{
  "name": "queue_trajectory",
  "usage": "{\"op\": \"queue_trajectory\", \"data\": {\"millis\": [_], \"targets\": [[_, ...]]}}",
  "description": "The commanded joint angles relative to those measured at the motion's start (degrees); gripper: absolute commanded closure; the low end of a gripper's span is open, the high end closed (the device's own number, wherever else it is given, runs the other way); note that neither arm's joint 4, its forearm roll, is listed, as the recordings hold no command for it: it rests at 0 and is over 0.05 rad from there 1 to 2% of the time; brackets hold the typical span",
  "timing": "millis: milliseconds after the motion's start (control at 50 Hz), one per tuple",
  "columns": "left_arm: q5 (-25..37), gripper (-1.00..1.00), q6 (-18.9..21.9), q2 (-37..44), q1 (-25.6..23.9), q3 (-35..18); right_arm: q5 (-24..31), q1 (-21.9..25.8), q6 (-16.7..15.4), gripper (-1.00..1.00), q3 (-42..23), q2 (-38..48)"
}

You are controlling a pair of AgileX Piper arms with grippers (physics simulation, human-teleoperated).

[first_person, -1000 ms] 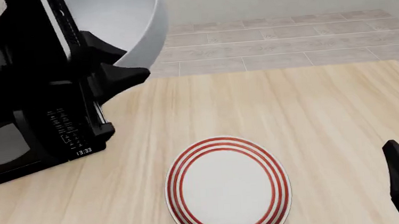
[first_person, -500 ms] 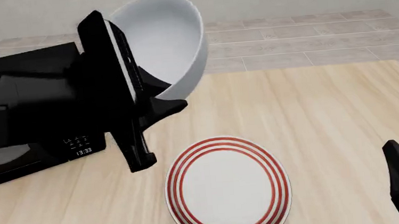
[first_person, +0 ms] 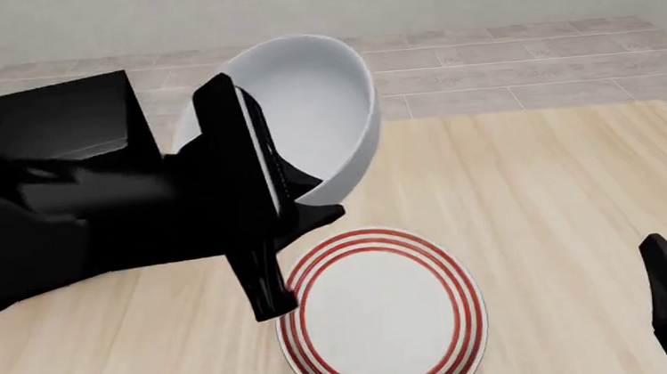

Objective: Pick up the white bowl and put it on the plate.

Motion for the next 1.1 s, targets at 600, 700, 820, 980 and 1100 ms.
{"op": "queue_trajectory", "data": {"millis": [600, 700, 820, 980, 1100], "targets": [[-6.36, 1.00, -6.03, 3.84, -5.66, 2.26, -0.06, 0.02, -0.04, -1.00, -0.01, 0.08], [-7.45, 1.00, -6.87, 4.44, -6.07, 2.98, -0.06, 0.03, -0.03, -1.00, -0.01, 0.08], [-8.15, 1.00, -8.22, 5.13, -6.81, 3.31, -0.06, 0.03, -0.03, -1.00, -0.01, 0.07], [-9.61, 1.00, -9.42, 6.66, -7.08, 4.47, -0.06, 0.02, -0.03, -1.00, -0.01, 0.07], [-10.21, 1.00, -10.55, 7.95, -7.13, 4.65, -0.06, 0.02, -0.03, -1.00, -0.01, 0.07]]}}
